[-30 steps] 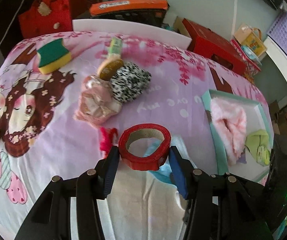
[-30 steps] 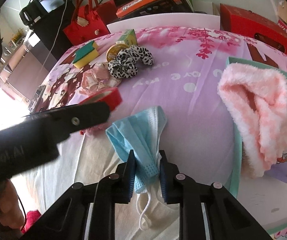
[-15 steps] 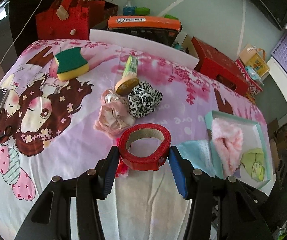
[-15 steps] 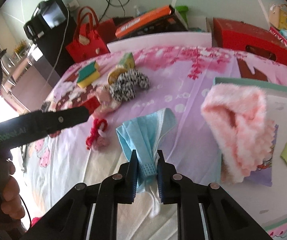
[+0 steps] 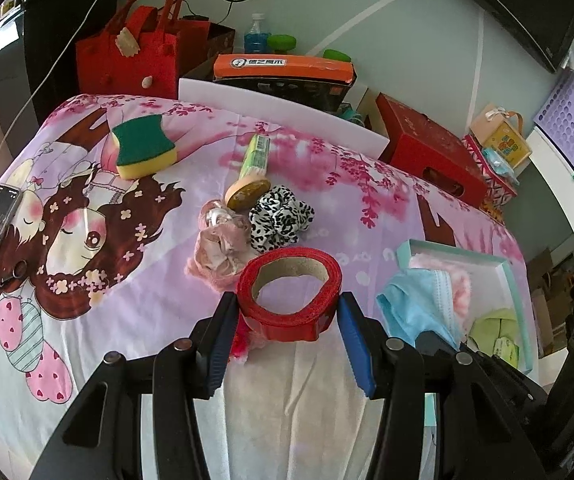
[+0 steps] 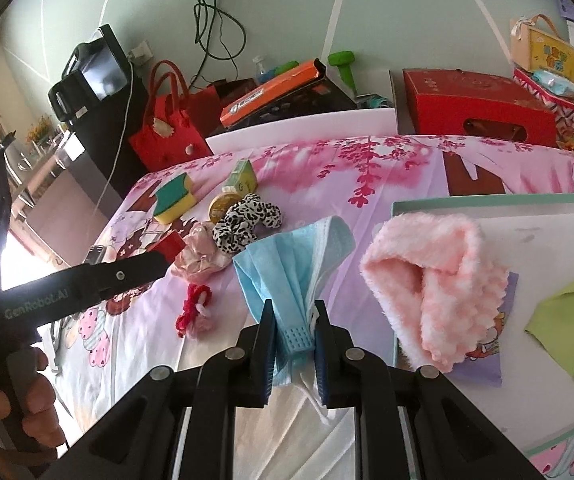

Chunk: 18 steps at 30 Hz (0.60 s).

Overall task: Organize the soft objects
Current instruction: 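Lift the mask and tape roll and carry both over the tray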

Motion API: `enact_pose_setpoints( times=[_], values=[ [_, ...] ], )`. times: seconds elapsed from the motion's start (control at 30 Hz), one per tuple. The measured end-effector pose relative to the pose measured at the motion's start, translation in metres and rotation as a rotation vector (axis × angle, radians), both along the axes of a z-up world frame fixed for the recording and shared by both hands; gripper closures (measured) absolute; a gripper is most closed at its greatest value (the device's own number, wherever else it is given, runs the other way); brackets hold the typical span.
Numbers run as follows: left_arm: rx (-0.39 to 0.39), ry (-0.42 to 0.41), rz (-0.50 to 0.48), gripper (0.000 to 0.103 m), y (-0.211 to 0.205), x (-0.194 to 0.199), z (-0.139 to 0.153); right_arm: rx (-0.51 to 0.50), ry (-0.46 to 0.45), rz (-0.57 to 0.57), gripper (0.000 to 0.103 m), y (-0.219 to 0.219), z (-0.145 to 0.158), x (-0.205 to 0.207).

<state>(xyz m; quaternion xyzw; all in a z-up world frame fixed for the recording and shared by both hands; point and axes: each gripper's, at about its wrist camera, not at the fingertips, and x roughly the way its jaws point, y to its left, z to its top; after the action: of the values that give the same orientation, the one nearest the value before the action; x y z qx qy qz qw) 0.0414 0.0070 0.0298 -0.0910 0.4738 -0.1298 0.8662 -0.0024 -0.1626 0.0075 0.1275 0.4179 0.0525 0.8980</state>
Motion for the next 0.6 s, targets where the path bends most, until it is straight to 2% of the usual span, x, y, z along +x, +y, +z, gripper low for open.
enact_pose_setpoints(
  times=[0.13, 0.4, 0.6],
  values=[
    [-0.006, -0.009, -0.007, 0.051, -0.007, -0.002, 0.003, -0.002, -0.023, -0.033, 0.086, -0.01, 0.005, -0.004],
    [-0.024, -0.047, -0.101, 0.051, -0.055, -0.012, 0.011, -0.006, -0.114, -0.256, 0.086, -0.068, 0.027, -0.03],
    [-0.029, -0.055, -0.185, 0.051, -0.094, -0.018, 0.012, -0.096, -0.127, -0.437, 0.086, -0.111, 0.033, -0.045]
  ],
)
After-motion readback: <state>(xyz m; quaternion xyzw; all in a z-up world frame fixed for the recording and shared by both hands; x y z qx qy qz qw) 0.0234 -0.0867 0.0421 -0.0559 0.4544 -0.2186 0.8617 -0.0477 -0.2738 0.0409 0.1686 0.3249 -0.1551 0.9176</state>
